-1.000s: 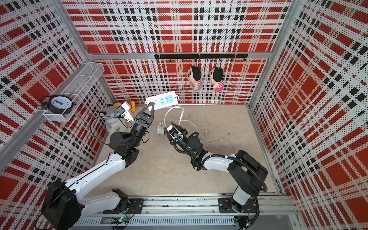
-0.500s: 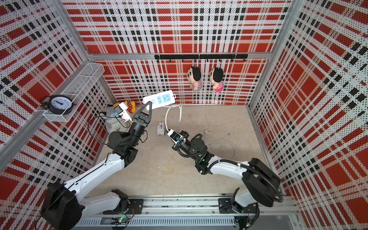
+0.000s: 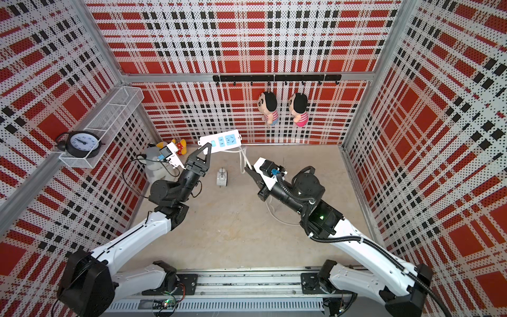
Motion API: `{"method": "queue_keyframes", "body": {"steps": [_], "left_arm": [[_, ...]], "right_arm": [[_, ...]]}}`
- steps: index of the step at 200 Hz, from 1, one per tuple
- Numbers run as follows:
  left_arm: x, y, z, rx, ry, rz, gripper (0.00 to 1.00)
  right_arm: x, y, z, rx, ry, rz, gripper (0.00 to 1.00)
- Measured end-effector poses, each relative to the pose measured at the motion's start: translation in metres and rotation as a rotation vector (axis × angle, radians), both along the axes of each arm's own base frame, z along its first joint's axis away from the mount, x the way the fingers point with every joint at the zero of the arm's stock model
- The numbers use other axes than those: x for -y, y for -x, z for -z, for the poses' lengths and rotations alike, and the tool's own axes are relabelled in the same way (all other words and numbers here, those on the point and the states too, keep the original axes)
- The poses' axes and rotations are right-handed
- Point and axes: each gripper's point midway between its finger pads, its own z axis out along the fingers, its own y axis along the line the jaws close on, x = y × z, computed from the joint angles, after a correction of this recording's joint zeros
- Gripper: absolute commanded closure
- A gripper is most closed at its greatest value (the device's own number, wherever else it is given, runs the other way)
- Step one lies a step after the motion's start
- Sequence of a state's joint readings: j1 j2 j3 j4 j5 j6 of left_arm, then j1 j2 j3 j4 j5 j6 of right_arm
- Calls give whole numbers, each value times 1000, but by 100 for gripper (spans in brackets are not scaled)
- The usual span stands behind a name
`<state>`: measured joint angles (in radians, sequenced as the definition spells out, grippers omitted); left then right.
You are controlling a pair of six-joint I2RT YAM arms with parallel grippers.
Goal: Unwrap the cord wrapped around the power strip
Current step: Unwrap the power cord from the power strip.
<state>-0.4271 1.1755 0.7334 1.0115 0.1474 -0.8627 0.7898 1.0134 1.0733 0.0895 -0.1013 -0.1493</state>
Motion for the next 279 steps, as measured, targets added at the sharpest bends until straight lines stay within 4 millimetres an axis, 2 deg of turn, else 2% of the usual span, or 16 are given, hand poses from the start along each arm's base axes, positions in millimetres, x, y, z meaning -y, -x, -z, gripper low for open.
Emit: {"method": "queue_keyframes", "body": {"steps": [29,52,78,91,99,111,119,140,156,175,198,223,247,256,279], "left_arm": [[3,15,-7,39,-29,43,100],[10,33,-16,89,-61,111,100],[23,47,-14,116,-106,199,100],[30,52,-12,121,-123,243,100],[35,58,-12,129,-130,273,100],[40,66,-14,146,-133,318,100],[42,72,-16,161,-133,344,100],[43,83,-29,208,-124,384,100],[41,91,-44,256,-112,393,100],[36,101,-61,316,-92,386,100],[24,108,-75,363,-68,353,100],[4,116,-92,411,-37,268,100],[-20,128,-109,465,-11,156,100],[-28,131,-114,472,-2,109,100],[-46,128,-121,434,1,-13,100]], "right_arm": [[46,-42,-9,-63,-56,146,100],[64,-71,-20,-100,-90,193,100],[51,-107,-35,-132,-80,167,100],[39,-128,-35,-156,-60,144,100],[31,-141,-28,-181,-44,127,100],[20,-159,-9,-229,-18,101,100],[15,-171,12,-276,3,86,100],[11,-202,80,-449,50,55,100],[10,-220,141,-600,93,42,99],[14,-226,205,-749,138,49,97],[25,-212,264,-893,165,60,94],[32,-197,299,-981,167,55,87],[34,-190,310,-1018,158,43,79],[33,-188,311,-1016,155,35,72],[34,-185,316,-1025,152,37,49]]}}
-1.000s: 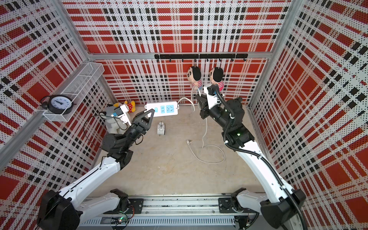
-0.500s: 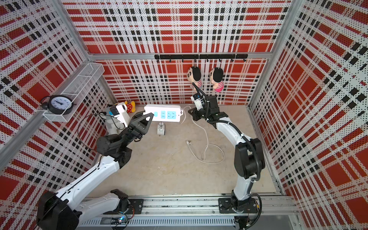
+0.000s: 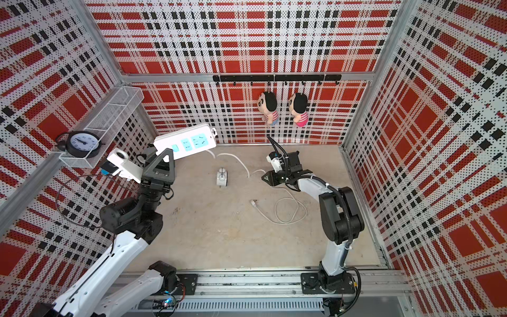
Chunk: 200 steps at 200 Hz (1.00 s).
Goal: Unwrap the cord wrapped around the power strip
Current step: Unwrap the power cord from the power strip, then pick up the power cord at the center of the board.
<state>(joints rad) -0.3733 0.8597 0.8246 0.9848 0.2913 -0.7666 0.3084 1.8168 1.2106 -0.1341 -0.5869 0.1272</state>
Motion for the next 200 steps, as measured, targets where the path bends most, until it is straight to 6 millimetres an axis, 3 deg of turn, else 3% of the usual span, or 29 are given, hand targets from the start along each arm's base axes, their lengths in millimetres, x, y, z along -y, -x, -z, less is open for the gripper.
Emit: {"method": "queue_keyframes", "body": {"steps": [21,34,78,100,122,150,200], "left_arm": [[-6,-10,2,-50,4,-54,100],[-5,-17,6,-81,-3,-59,100],[6,-52,36,-222,-24,-43,100],[12,-69,48,-275,-34,-43,100],[15,-81,58,-314,-41,-44,100],[16,-87,62,-335,-39,-45,100],[13,-89,59,-345,-18,-57,100]], "right_arm": [[9,8,1,0,18,42,34],[20,15,-8,21,29,84,22],[57,49,-82,245,57,234,18],[49,80,-95,320,86,229,20],[15,122,-74,306,120,118,20],[-18,170,-21,225,229,-24,20],[-17,166,55,87,408,-37,30]]}}
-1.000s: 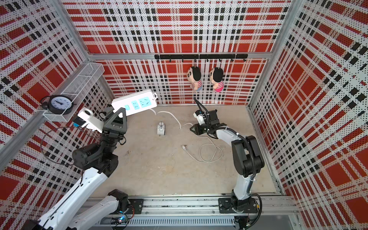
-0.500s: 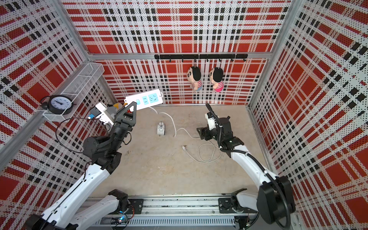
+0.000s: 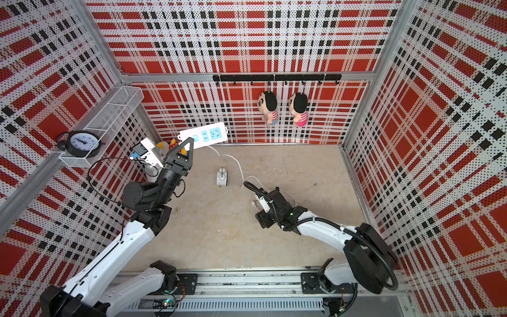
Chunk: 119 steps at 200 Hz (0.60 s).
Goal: Unwrap the cord wrapped around the power strip
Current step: Pick up the power cord at the center of the board.
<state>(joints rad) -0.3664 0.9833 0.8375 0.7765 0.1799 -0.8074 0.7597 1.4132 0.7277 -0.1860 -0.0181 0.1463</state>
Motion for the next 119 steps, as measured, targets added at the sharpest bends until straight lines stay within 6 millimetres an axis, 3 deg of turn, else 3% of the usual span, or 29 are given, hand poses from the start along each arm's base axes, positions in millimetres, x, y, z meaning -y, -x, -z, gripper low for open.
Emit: {"method": "queue_keyframes", "body": {"steps": [23,49,83,107,119], "left_arm": [[-2,0,-3,3,9,-6,100],[-3,-1,-3,0,12,-8,100],[-8,-3,-3,-2,17,-27,100],[-16,-8,-1,-16,27,-63,100],[-22,-13,2,-34,32,-92,100]], "right_arm": [[3,2,31,-52,71,-4,37],[3,-4,43,-50,115,4,53],[-2,-15,44,-23,127,11,87],[-1,-14,37,-16,117,15,96],[1,-11,21,2,91,13,98]]}}
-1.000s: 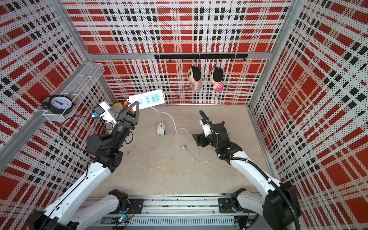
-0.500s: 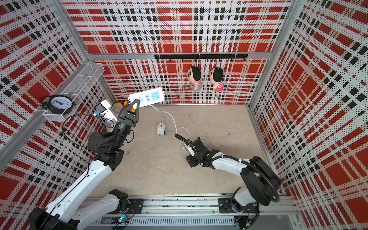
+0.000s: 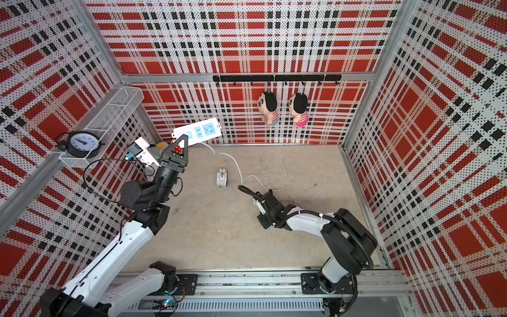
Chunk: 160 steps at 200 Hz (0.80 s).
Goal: Unwrap the cord wrapped around the power strip
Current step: Pick up the power cord at the center of the board.
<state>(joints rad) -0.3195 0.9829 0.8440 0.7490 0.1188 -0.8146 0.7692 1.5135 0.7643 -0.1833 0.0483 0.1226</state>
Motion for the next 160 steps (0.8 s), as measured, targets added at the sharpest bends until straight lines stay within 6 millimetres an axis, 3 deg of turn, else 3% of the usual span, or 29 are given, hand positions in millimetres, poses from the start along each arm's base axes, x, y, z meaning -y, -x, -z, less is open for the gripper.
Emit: {"method": "queue_keyframes", "body": {"steps": [15,29,52,69,90,114,133,160], "left_arm": [[-8,-7,5,-30,5,-39,100],[-14,-11,9,-49,9,-66,100],[-19,-12,10,-61,13,-85,100],[-20,-8,7,-54,16,-88,100],[-21,0,2,-33,13,-77,100],[-17,9,-3,-15,10,-39,100],[-11,16,-5,-6,3,11,100],[-4,29,-11,12,4,83,100]], "right_arm": [[3,0,-38,53,-79,3,100],[10,-5,-91,141,-202,22,100],[46,-26,-178,316,-388,126,100],[75,-42,-212,399,-454,216,100],[107,-68,-215,420,-481,347,100],[143,-113,-187,378,-449,512,100],[175,-165,-173,345,-407,641,100],[213,-236,-175,358,-367,757,100]]}}
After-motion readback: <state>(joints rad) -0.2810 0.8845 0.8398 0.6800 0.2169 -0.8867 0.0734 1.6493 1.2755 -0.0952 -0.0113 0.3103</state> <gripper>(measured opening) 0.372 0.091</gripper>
